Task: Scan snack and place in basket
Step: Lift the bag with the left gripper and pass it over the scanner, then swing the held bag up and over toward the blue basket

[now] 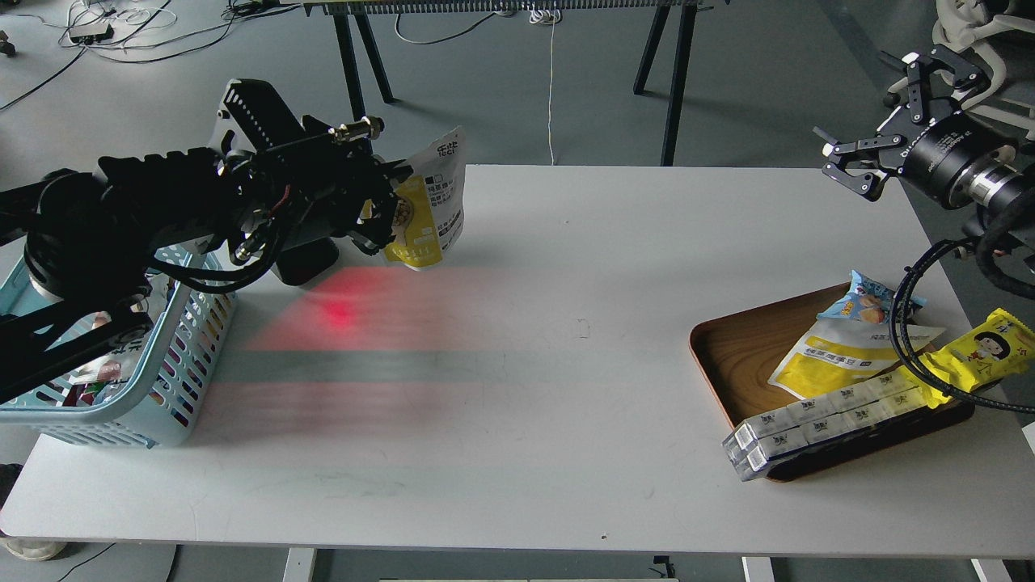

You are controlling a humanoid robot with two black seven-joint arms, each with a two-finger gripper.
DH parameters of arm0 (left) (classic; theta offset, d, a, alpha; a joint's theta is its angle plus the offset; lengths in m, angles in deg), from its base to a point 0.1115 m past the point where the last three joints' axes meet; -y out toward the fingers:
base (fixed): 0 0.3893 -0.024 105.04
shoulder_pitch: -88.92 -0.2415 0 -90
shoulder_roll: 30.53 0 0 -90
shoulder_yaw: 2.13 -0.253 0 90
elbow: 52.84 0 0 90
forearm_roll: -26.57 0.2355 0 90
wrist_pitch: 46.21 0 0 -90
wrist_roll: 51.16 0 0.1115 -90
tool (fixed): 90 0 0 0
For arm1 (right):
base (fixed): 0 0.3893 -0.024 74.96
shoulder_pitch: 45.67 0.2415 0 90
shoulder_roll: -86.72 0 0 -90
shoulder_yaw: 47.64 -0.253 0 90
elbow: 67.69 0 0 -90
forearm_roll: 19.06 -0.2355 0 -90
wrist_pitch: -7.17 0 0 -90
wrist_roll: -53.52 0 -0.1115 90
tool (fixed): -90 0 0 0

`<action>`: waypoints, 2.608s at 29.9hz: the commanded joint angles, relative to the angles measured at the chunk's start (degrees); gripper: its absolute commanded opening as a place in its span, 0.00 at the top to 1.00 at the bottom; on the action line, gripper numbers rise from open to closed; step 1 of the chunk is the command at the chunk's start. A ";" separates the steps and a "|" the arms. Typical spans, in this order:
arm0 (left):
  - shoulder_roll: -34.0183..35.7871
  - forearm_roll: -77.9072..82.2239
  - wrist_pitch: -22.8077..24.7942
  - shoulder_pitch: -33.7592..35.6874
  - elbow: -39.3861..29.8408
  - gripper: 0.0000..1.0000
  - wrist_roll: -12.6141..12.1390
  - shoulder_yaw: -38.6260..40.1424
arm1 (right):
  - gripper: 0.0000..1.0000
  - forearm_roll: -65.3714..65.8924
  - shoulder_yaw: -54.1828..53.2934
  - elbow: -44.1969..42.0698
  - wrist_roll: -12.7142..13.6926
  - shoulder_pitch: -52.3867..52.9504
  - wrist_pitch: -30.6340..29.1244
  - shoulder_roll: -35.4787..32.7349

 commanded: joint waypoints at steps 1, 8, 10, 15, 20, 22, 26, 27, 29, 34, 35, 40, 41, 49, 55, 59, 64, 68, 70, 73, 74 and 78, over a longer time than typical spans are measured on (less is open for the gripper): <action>0.42 -5.82 0.00 -0.49 0.00 1.00 -3.85 0.86 | 0.03 0.00 0.00 0.00 -0.01 0.02 0.00 0.00; 3.32 -14.35 0.00 -1.11 0.00 1.00 -7.90 0.77 | 0.03 0.00 0.00 0.00 -0.01 0.02 0.00 0.00; 3.94 -16.46 0.00 -1.81 0.00 1.00 -8.52 0.77 | 0.03 0.00 0.00 0.00 -0.01 0.02 0.00 0.00; 4.73 -17.44 0.00 -4.09 0.00 1.00 -8.61 0.77 | 0.03 0.00 0.00 0.00 -0.01 -0.07 0.00 0.00; 4.73 -17.44 0.00 -5.68 0.00 1.00 -8.61 0.77 | 0.03 0.00 0.09 0.00 -0.01 -0.07 0.00 0.08; 4.82 -17.44 0.00 -5.76 0.00 1.00 -8.61 0.86 | 0.03 0.00 0.00 0.00 -0.09 -0.07 0.00 0.08; 5.43 -17.52 0.00 -5.77 0.00 1.00 -8.26 1.39 | 0.03 0.00 0.00 0.00 -0.01 -0.07 0.00 0.08; 5.87 -17.70 0.00 -5.77 0.00 1.00 -8.17 1.74 | 0.03 0.08 0.00 0.00 -0.09 -0.07 0.00 0.08; 7.01 -17.70 0.00 -5.77 -0.09 1.00 -7.91 2.00 | 0.03 0.00 0.00 0.00 -0.01 -0.07 0.00 0.08; 9.56 -18.31 0.00 -5.59 0.00 1.00 -5.72 6.47 | 0.03 0.00 0.00 0.00 -0.01 -0.07 0.00 0.08; 9.83 -18.31 0.00 -5.59 0.00 1.00 -5.45 7.62 | 0.03 0.00 0.00 0.00 -0.01 -0.07 0.00 0.08; 12.37 -19.72 0.00 -5.15 0.00 1.00 -3.17 15.88 | 0.03 0.00 0.00 0.00 -0.09 -0.07 0.00 0.17; 13.07 -19.98 0.00 -5.06 0.00 1.00 -2.64 17.20 | 0.03 0.00 0.00 0.00 -0.09 -0.07 0.00 0.17; 20.19 -22.35 0.00 -4.54 0.18 1.00 2.02 25.73 | 0.03 0.09 0.00 -0.09 -0.09 0.11 0.00 0.79; 28.80 -26.83 0.00 -4.62 1.23 1.00 5.62 25.91 | 0.03 0.09 0.00 -0.09 -0.09 0.11 0.00 0.79; 33.11 -27.72 0.00 -4.80 3.68 1.00 8.96 25.03 | 0.03 0.09 0.00 -0.09 -0.09 0.11 -0.09 0.79; 35.40 -27.72 0.00 -4.89 8.69 1.00 12.30 22.49 | 0.03 0.09 0.00 -0.09 -0.09 0.20 -0.09 0.79; 37.33 -27.72 0.00 -4.89 12.56 1.00 15.20 18.01 | 0.03 0.09 -0.09 -0.09 -0.09 0.29 -0.09 0.79; 38.39 -27.72 0.00 -4.89 14.23 1.00 16.69 15.12 | 0.03 0.09 -0.09 -0.09 -0.09 0.29 -0.09 0.79; 40.58 -27.63 -3.11 -4.80 15.64 1.00 18.72 10.28 | 0.03 0.09 0.00 -0.18 -0.09 0.64 -0.09 0.87; 41.55 -27.63 -5.04 -4.89 15.82 1.00 19.42 8.44 | 0.03 0.09 0.00 -0.18 -0.09 0.64 -0.09 0.87; 45.06 -27.81 -11.11 -4.80 16.00 1.00 22.41 2.28 | 0.03 0.09 0.00 -0.09 -0.09 0.72 -0.09 0.96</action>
